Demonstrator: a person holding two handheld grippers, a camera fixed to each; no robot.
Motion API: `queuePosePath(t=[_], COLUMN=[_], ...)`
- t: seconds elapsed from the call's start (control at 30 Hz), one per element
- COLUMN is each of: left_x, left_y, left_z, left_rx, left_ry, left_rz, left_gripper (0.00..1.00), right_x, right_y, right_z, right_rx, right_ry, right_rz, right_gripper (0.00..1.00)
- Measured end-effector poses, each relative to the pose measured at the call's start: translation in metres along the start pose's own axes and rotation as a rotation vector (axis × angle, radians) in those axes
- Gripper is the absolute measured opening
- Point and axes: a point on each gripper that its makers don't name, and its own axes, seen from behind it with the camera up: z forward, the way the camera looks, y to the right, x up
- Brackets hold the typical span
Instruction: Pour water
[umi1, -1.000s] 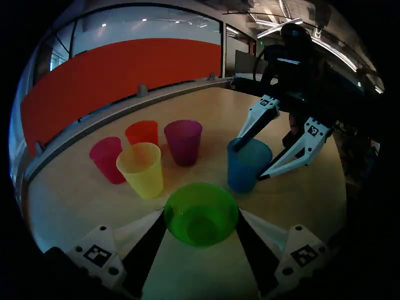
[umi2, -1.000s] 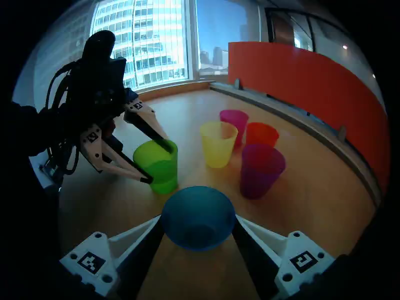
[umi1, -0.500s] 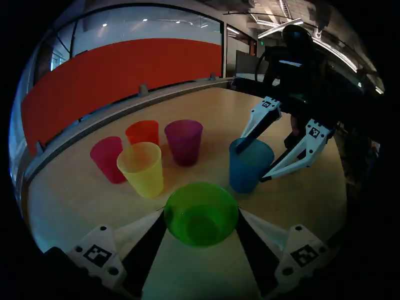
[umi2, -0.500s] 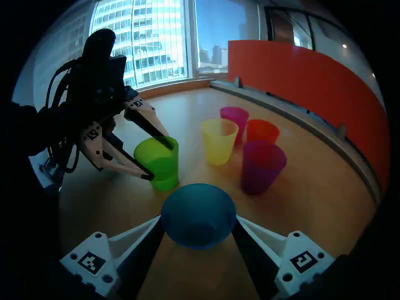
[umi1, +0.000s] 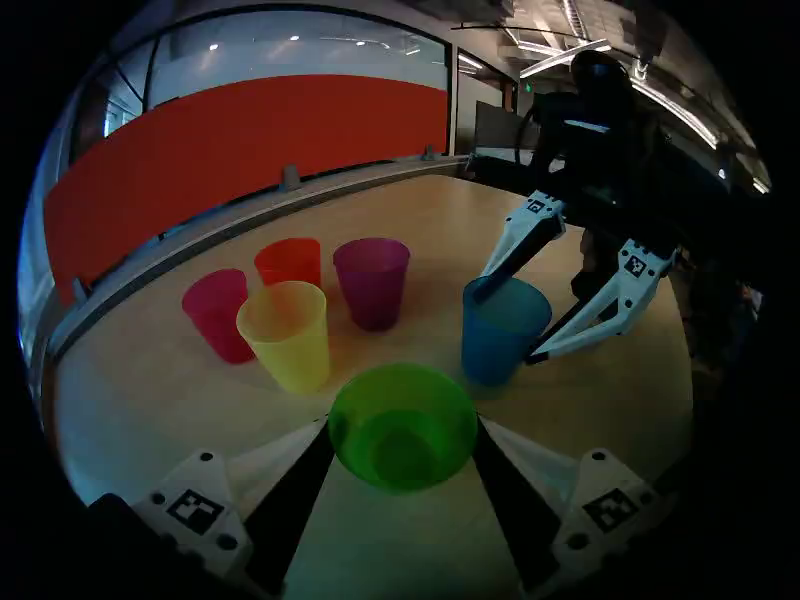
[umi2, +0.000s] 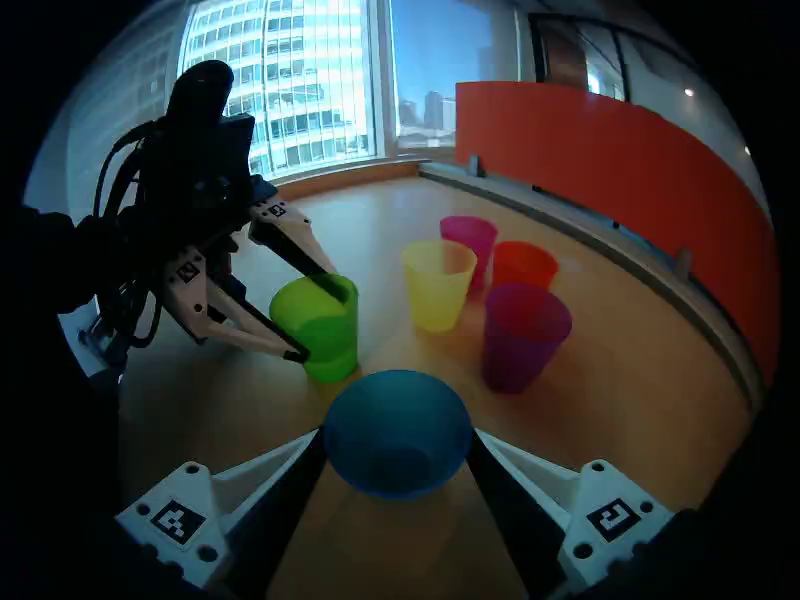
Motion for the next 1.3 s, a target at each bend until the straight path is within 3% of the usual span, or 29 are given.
queuePosePath(t=[0.27,0.77,1.3], left_x=[-0.002,-0.020,-0.035], left_y=[-0.002,-0.003,-0.009], left_z=[0.000,0.001,-0.028], left_rx=[0.007,0.020,0.063], left_ry=[-0.002,-0.064,-0.086], left_rz=[0.001,0.026,0.035], left_gripper=[0.90,0.90,0.90], right_x=[-0.001,-0.006,-0.014], right_y=[0.001,-0.002,0.001], right_z=[0.001,-0.003,-0.029], right_rx=[-0.004,-0.008,-0.047], right_ry=[-0.003,-0.008,0.018], right_rz=[-0.002,0.004,0.025], right_gripper=[1.00,1.00,1.00])
